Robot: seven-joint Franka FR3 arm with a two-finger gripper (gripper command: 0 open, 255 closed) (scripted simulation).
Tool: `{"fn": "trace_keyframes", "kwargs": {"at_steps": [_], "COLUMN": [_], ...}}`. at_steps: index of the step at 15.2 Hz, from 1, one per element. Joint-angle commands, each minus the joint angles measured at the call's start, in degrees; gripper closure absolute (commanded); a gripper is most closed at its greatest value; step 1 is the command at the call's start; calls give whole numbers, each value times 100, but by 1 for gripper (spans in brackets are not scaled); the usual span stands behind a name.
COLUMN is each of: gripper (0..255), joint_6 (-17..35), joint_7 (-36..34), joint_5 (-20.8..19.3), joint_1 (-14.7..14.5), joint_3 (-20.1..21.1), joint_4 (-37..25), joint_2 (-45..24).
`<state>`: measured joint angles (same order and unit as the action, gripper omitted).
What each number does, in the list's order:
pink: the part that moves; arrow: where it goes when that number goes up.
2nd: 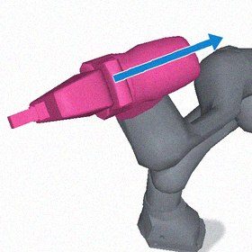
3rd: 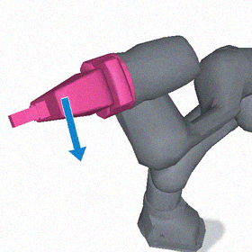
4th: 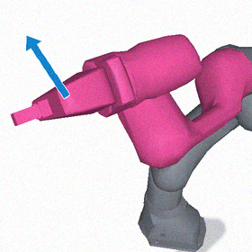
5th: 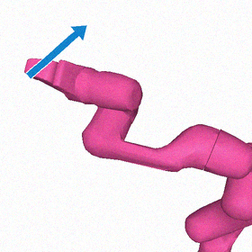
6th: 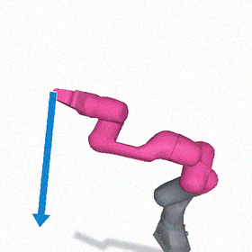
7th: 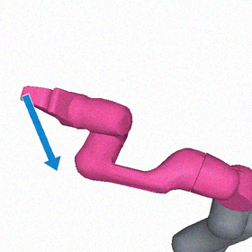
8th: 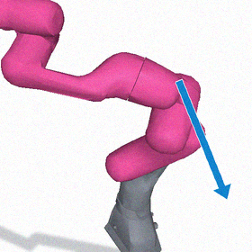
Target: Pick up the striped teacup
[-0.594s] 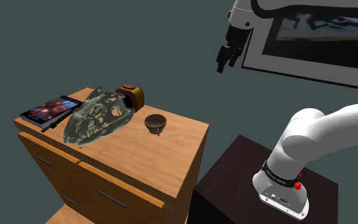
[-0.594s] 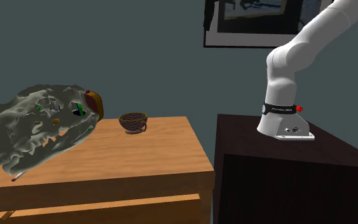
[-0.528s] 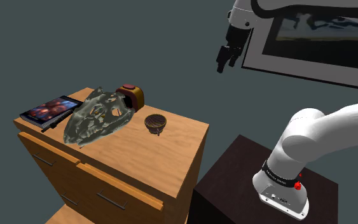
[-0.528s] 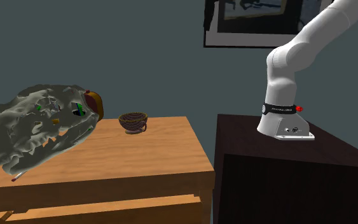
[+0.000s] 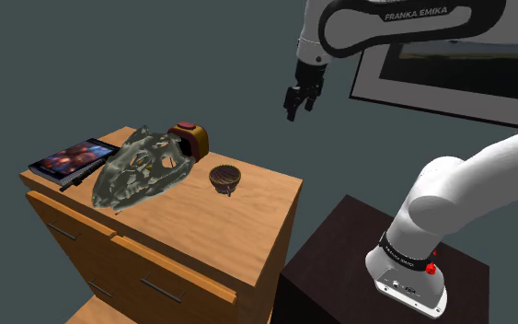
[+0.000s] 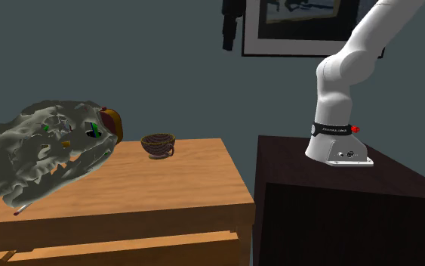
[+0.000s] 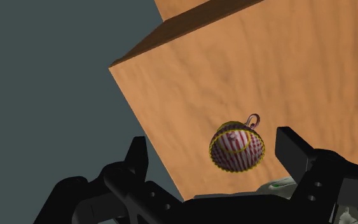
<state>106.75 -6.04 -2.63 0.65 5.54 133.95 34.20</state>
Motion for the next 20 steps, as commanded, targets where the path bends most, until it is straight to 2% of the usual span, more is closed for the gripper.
{"fn": "trace_keyframes", "kwargs": {"at_steps": [1,11,20], "gripper": [0,0,0], "joint_6": [336,1448,1883], "joint_7": [-155,-944,-1753], "joint_5": [-21,-487,-1296], "joint_1": [-10,22,-139], "joint_3": [135,662,839], "joint_4": [-17,-681,-1910], "joint_2": [-398,-2481,-4538]}}
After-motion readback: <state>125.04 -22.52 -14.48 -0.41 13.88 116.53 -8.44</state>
